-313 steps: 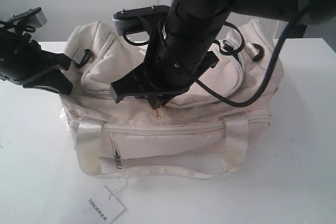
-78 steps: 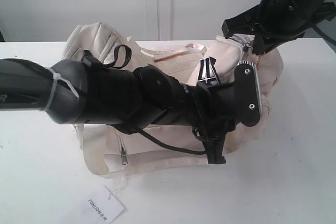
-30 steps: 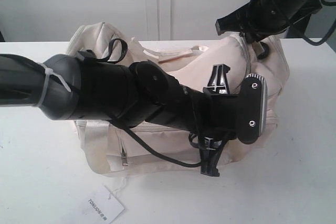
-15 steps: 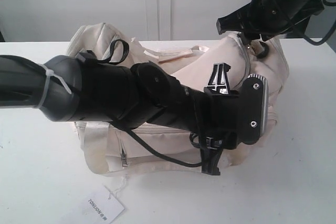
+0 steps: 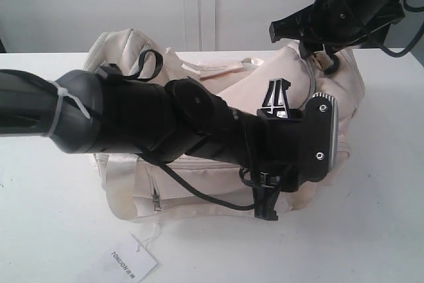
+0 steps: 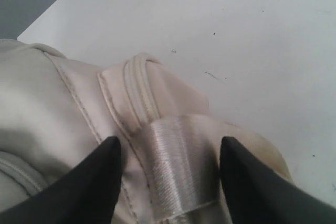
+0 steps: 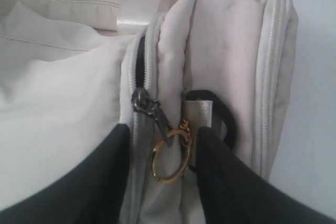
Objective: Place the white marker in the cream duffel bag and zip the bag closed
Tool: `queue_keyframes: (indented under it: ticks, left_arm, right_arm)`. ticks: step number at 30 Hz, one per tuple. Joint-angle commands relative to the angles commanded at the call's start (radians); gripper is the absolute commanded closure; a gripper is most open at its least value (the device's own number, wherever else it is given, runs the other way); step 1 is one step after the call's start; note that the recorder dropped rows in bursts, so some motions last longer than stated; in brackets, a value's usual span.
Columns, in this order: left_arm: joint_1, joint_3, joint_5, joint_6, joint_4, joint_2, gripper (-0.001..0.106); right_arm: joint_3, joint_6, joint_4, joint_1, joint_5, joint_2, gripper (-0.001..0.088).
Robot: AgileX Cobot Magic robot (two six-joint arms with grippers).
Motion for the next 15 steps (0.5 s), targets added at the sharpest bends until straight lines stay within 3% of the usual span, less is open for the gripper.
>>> queue_keyframes:
  ticks: [15]
  left_arm:
    - [0.000,0.000,0.088,-0.114,-0.013,-0.033,0.045]
  right_arm:
    - [0.000,0.000,0.031,0.000,-0.008,0.000,0.0434]
